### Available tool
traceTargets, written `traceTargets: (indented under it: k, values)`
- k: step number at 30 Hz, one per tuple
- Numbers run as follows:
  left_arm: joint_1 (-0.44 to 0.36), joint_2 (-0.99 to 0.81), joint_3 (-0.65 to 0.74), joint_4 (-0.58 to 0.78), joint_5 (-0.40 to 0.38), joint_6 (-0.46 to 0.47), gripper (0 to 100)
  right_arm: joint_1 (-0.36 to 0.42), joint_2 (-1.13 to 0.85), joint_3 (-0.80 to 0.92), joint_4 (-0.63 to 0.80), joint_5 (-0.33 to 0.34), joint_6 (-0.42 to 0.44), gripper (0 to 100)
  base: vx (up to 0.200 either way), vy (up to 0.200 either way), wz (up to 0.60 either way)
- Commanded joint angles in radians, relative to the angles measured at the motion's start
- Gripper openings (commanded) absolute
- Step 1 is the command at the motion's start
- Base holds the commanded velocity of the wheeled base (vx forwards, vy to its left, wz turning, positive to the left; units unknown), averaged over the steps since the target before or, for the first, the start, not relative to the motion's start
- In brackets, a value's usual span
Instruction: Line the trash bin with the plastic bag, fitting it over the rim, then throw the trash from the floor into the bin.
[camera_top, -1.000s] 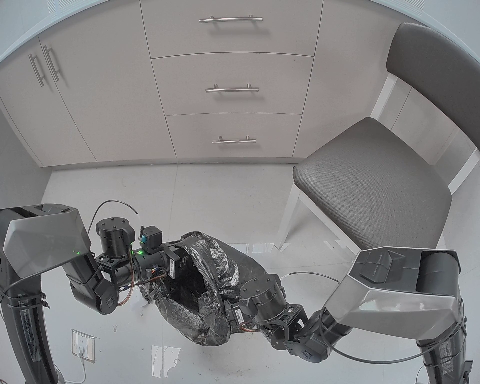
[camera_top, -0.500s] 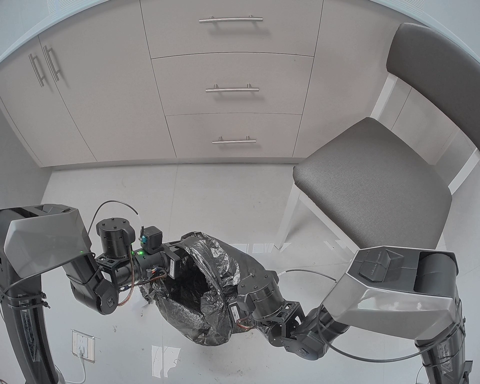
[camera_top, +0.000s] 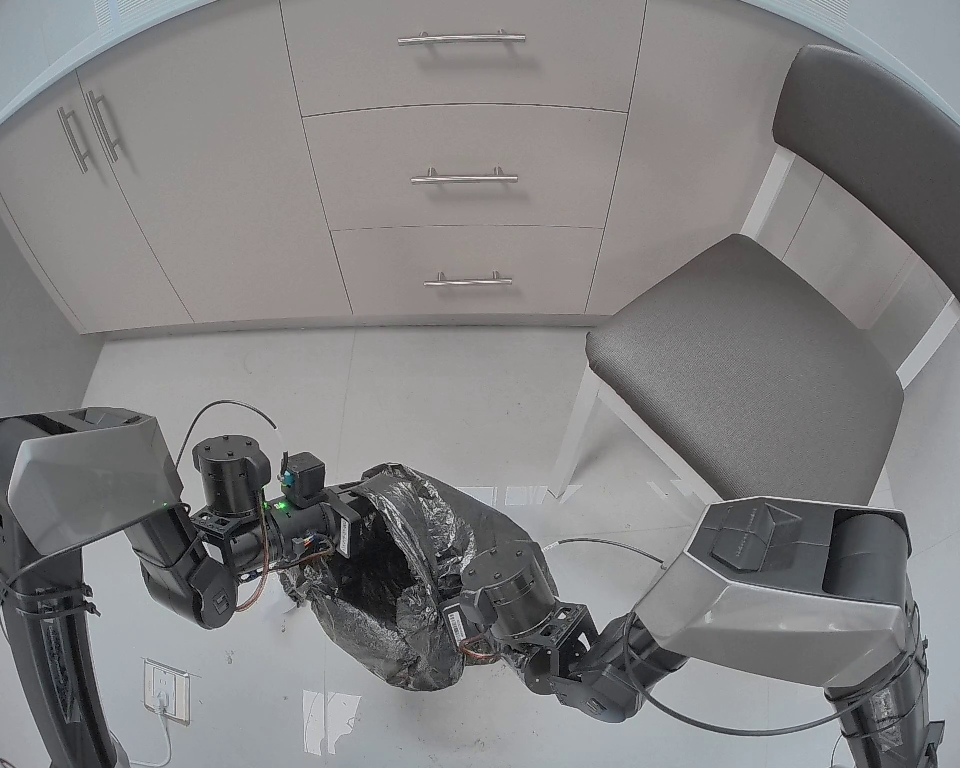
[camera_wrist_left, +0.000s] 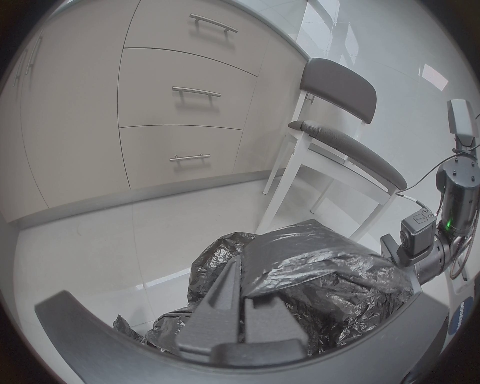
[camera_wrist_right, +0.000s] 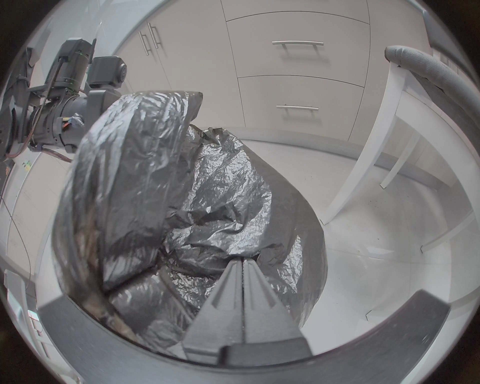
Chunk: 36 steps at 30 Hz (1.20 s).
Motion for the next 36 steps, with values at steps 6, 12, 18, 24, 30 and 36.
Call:
traceTargets:
  k: [6, 12, 18, 24, 30, 36]
  values:
    - [0.001, -0.004, 0.001, -0.006, -0.001, -0.001, 0, 0.039, 0.001, -0.020, -0.001, -0.001, 0.002, 0, 0.000, 0.000, 0.00]
    - [0.003, -0.005, 0.000, -0.006, -0.001, -0.001, 0, 0.053, 0.007, -0.021, 0.001, -0.001, 0.002, 0, 0.000, 0.000, 0.00]
    - [0.003, -0.002, 0.003, -0.006, -0.001, -0.001, 0, 0.059, 0.037, -0.052, 0.002, -0.003, 0.002, 0, 0.000, 0.000, 0.00]
    - [0.007, -0.007, 0.004, -0.006, -0.001, -0.001, 0, 0.059, 0.008, -0.038, 0.004, -0.017, 0.002, 0, 0.000, 0.000, 0.00]
    - [0.009, -0.005, 0.012, -0.008, -0.001, -0.003, 0, 0.046, -0.128, 0.098, -0.013, -0.035, 0.005, 0, 0.000, 0.000, 0.00]
    - [0.007, 0.004, 0.015, -0.041, -0.001, -0.004, 0, 0.010, -0.203, 0.195, -0.036, -0.044, 0.022, 100, 0.000, 0.000, 0.00]
